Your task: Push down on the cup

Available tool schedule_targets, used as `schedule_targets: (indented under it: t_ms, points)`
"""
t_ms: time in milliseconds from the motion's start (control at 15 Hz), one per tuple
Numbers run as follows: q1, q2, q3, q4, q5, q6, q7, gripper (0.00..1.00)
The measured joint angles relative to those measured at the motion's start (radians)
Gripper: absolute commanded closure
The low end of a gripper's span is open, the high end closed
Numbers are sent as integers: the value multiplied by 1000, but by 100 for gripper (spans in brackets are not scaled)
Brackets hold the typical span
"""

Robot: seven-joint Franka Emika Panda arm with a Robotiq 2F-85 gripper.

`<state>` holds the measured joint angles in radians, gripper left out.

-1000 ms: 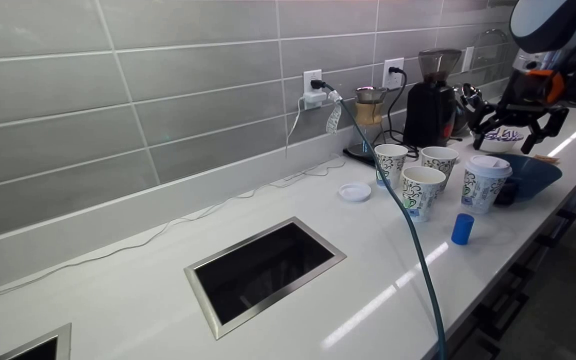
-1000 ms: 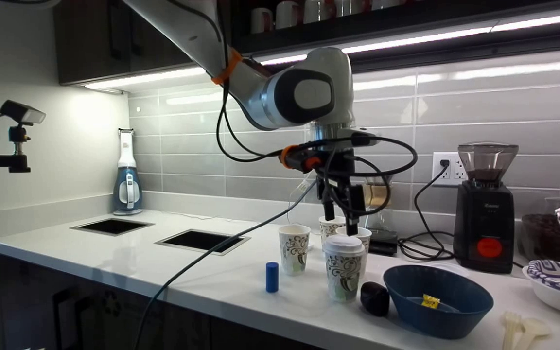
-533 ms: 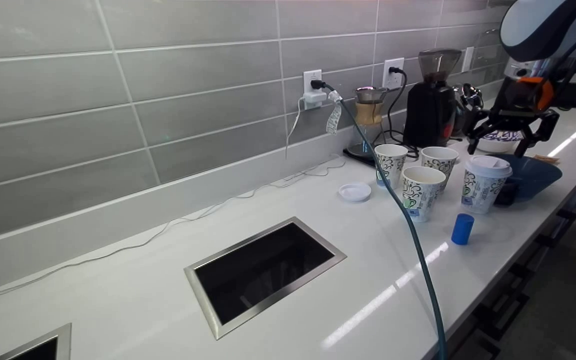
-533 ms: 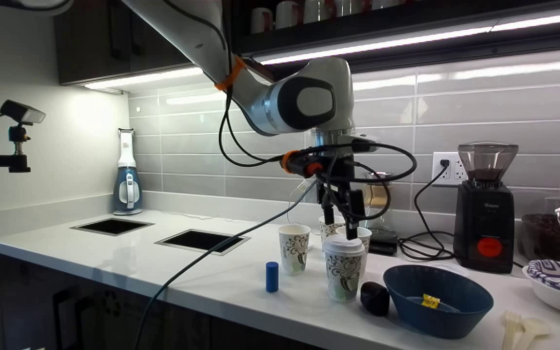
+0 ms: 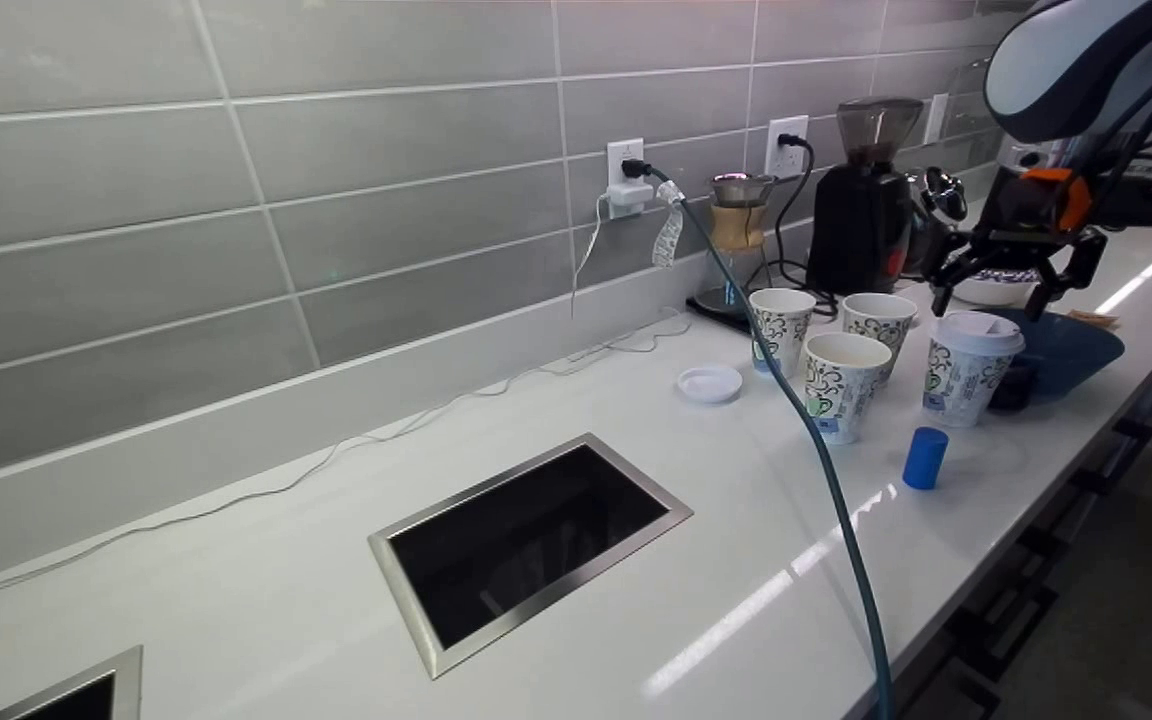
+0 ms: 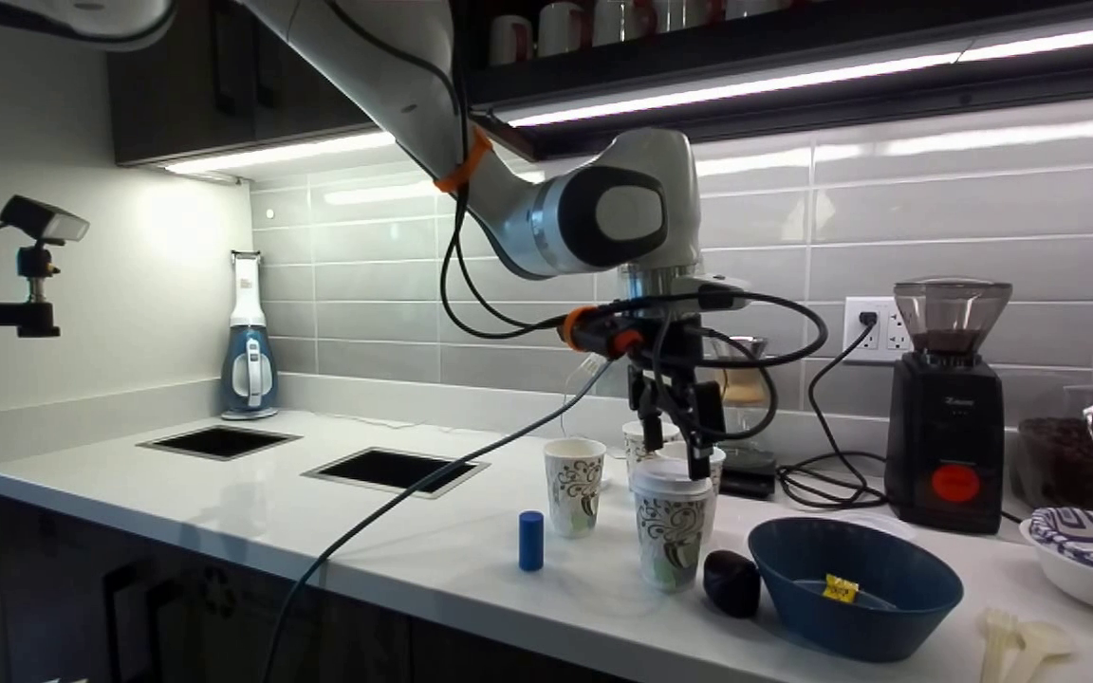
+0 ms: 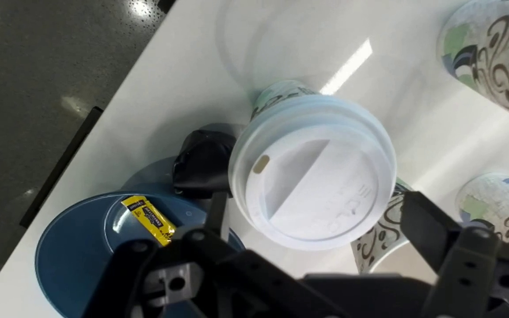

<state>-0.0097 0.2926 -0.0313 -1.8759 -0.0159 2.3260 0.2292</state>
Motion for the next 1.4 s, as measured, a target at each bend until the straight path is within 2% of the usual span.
schedule_targets:
  t_ms: [1267,1333,1400]
  points:
    - [15,22,-8,15,-1,-28,33,0]
    - [15,22,-10,19,-1,-33,35,3]
    - [15,22,-12,22,-1,-39,36,12]
